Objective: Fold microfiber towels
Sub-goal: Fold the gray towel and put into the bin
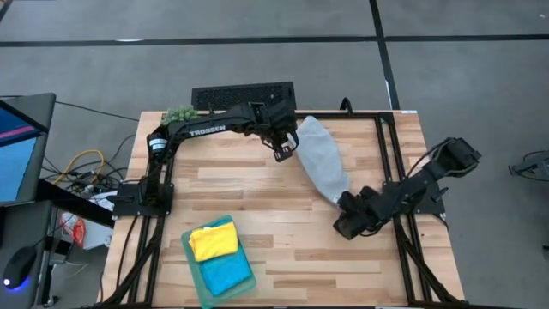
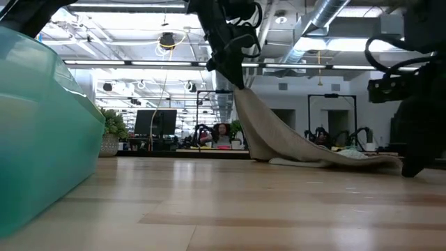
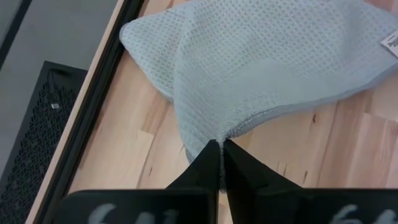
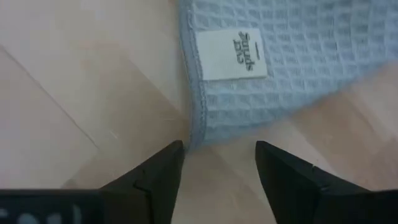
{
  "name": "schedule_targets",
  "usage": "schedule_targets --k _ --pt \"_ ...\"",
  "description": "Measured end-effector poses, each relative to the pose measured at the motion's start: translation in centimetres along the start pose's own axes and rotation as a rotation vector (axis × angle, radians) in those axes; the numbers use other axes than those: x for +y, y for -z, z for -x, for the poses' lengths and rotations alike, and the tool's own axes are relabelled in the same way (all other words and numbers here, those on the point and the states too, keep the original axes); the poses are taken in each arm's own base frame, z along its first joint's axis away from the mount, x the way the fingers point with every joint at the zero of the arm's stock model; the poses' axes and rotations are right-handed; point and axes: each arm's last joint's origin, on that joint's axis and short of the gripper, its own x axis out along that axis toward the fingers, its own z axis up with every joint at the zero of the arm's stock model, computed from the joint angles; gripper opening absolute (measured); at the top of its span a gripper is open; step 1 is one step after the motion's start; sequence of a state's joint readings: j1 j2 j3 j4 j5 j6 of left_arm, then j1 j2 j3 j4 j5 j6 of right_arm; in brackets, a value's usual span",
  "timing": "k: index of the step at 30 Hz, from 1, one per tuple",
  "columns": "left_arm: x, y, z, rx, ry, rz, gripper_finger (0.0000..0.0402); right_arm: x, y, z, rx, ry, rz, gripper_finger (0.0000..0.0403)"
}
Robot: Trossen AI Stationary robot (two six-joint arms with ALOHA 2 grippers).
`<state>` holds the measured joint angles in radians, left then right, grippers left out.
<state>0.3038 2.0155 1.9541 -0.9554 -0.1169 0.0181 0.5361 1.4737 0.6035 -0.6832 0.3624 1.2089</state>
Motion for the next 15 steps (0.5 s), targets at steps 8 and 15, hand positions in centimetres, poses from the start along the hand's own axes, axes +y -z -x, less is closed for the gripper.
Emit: schedule_targets --k 8,15 --pt "0.0 0.1 0.0 0.007 0.001 -0.001 0.0000 0.6 -0.7 0.8 0.039 -0.020 -0.002 0.0028" --pt "-0.1 0.7 1.9 0.045 0.068 0.018 0.0000 -0.1 -3.7 5.7 -0.026 -0.148 -0.064 0.0006"
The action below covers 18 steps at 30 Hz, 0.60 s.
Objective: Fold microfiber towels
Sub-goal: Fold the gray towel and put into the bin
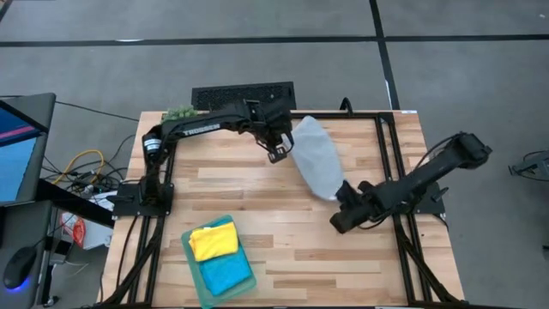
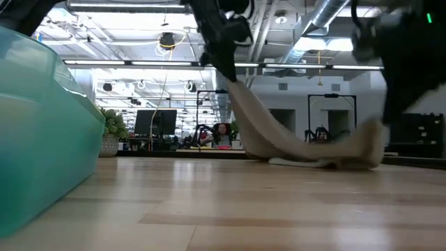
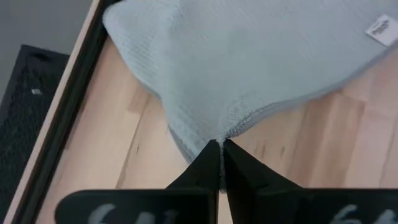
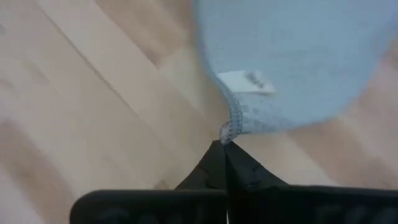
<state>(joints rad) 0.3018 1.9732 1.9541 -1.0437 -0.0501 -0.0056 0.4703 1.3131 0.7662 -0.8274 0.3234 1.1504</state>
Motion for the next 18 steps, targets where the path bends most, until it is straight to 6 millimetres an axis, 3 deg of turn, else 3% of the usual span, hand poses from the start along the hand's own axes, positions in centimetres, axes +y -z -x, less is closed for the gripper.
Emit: schedule_targets --k 5,12,15,18 --pt "0.0 1.1 4.1 0.011 -0.015 0.026 0.0000 -1.6 -2.8 5.2 -0.114 -0.052 -0.020 0.0003" --pt "0.4 3.2 12.4 -0.123 -0.049 0.114 0.0000 -4.6 -7.3 12.8 -0.285 -0.090 -0.018 0.0002" --pt "1.3 3.8 14.8 -0.204 -0.103 0.149 0.0000 -6.0 -9.4 14.6 -0.337 -0.032 0.011 0.0001" --pt "2.7 3.9 15.7 -0.244 -0.170 0.164 0.0000 -7.6 -11.5 15.3 -0.379 0.065 0.039 0.0001"
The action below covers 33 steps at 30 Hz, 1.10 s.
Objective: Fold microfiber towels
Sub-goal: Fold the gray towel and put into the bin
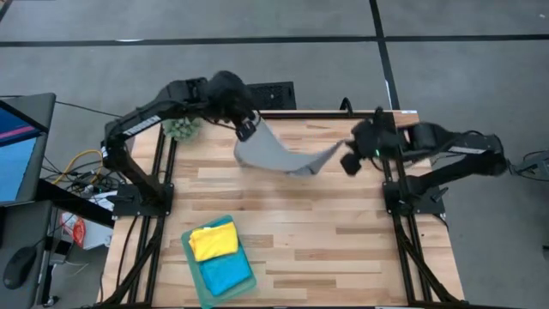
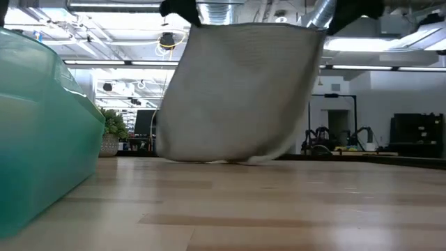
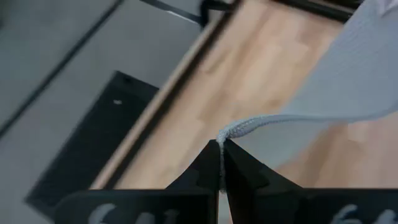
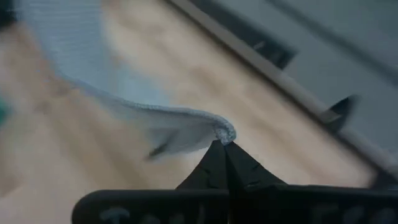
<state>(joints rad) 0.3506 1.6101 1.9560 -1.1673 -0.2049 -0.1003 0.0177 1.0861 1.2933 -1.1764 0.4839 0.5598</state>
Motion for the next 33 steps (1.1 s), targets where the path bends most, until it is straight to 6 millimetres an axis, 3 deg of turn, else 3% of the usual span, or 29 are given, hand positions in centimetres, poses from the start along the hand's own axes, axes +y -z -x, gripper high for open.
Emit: schedule_targets --k 8,13,16,19,23,25,27,28,30,31,32,33 --pt "6.9 -1.6 -1.3 -0.108 -0.210 -0.074 0.0000 -6.6 -5.9 -2.3 -0.110 0.358 0.131 0.0001" --pt "11.1 -3.0 -0.6 -0.257 -0.354 -0.104 0.0000 -11.1 -10.1 -1.5 -0.262 0.546 0.153 0.0000" --pt "12.7 -3.7 0.3 -0.324 -0.421 -0.180 0.0000 -12.7 -11.6 -1.1 -0.329 0.609 0.194 0.0000" --pt "13.2 -3.5 0.4 -0.328 -0.349 -0.287 0.0000 -12.8 -11.9 -1.2 -0.370 0.493 0.255 0.0000" --pt "12.4 -1.7 -0.4 -0.192 -0.105 -0.287 0.0000 -11.4 -10.1 -2.4 -0.251 0.027 0.338 0.0000" --pt "11.3 -0.1 -0.6 -0.074 0.130 -0.285 0.0000 -10.4 -9.0 -2.4 -0.173 -0.168 0.336 0.0000" --pt "9.8 1.4 -0.4 0.019 0.380 -0.303 0.0000 -9.7 -8.2 -2.3 -0.098 -0.188 0.330 0.0000" --pt "9.2 1.8 -0.3 0.061 0.410 -0.354 0.0000 -9.6 -8.0 -2.2 -0.067 -0.071 0.306 0.0000" --pt "8.9 1.9 -0.5 0.170 0.145 -0.436 0.0000 -9.6 -7.8 -2.1 -0.025 0.207 0.261 0.0000" --pt "9.3 1.5 -0.7 0.191 -0.058 -0.421 0.0000 -9.4 -7.8 -2.0 -0.020 0.235 0.273 0.0000" --pt "9.8 1.0 -0.9 0.189 -0.203 -0.389 0.0000 -9.0 -7.7 -2.0 -0.018 0.162 0.306 0.0000" --pt "10.0 0.9 -1.0 0.188 -0.231 -0.381 0.0000 -8.4 -7.4 -1.9 -0.010 0.001 0.348 0.0000"
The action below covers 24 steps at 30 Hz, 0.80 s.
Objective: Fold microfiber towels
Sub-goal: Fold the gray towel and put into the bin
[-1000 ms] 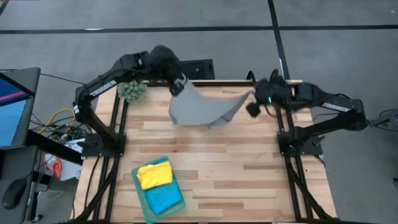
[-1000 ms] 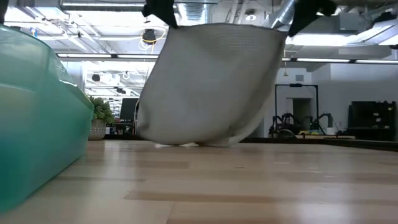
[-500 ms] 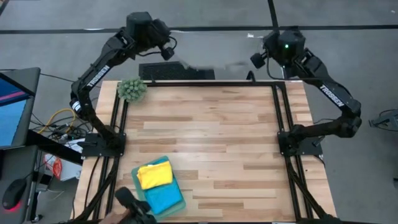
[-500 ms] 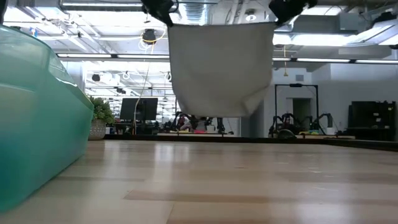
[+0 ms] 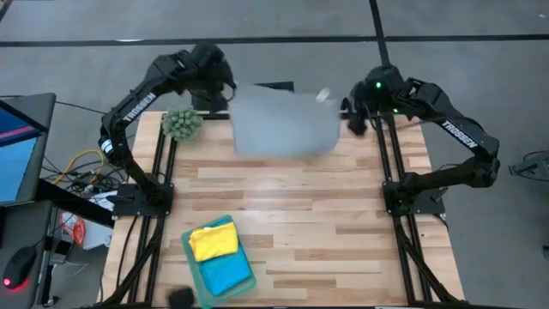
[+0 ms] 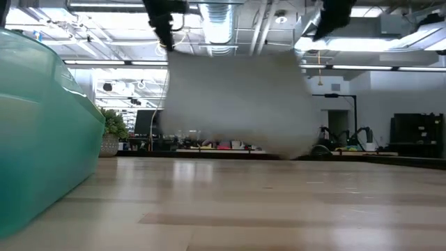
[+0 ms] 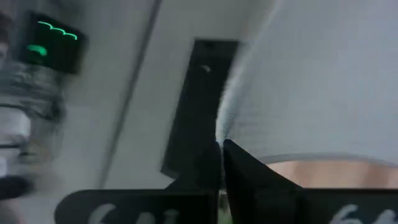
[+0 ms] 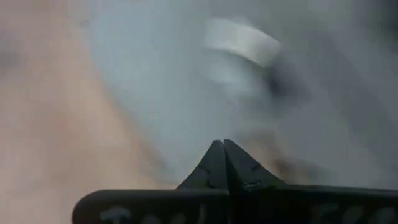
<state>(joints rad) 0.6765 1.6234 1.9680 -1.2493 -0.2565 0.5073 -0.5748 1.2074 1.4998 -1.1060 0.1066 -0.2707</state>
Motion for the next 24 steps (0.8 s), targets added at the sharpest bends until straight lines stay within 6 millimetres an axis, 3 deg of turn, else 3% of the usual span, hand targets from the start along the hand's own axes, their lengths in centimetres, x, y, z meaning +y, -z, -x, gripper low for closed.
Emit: schedule_targets --k 1,3,4,5,6,7,8,10,15,19,24 --pt "-0.3 0.2 0.1 -0.016 0.091 -0.004 0.0000 0.6 0.1 0.2 -0.027 -0.183 0.021 0.0000" --pt "-1.4 0.1 1.0 -0.157 0.446 0.008 0.0000 1.4 -0.3 0.9 -0.105 -0.408 0.033 0.0000" --pt "-2.1 -0.3 1.6 -0.250 0.602 -0.003 0.0000 1.6 -0.3 1.0 -0.106 -0.398 0.034 0.0000" --pt "-2.6 -0.5 2.0 -0.298 0.679 -0.031 0.0000 1.5 -0.3 1.0 -0.068 -0.279 0.006 0.0000" --pt "-2.8 -0.7 2.2 -0.291 0.653 -0.037 0.0000 1.2 -0.2 0.9 -0.025 -0.113 -0.034 0.0000" --pt "-2.5 -0.9 2.2 -0.250 0.516 0.000 0.0000 0.9 -0.1 0.8 0.012 0.019 -0.055 0.0000" --pt "-1.8 -1.1 2.1 -0.216 0.353 0.052 0.0000 0.8 0.0 0.7 0.033 0.060 -0.048 0.0000" --pt "-1.0 -1.1 1.7 -0.163 0.178 0.100 0.0001 1.0 0.0 0.8 0.013 -0.033 -0.037 0.0000" --pt "-1.7 -1.1 1.9 -0.195 0.339 0.150 0.0002 1.9 -0.8 -0.5 -0.024 -0.163 -0.100 0.0011" --pt "-2.3 -1.5 2.2 -0.257 0.477 0.157 0.0003 2.5 -1.4 -3.8 -0.028 -0.163 -0.100 0.0057" --pt "-3.7 -3.9 2.3 -0.422 0.551 0.115 0.0003 3.1 -1.7 -6.3 -0.024 -0.224 -0.045 0.0111"
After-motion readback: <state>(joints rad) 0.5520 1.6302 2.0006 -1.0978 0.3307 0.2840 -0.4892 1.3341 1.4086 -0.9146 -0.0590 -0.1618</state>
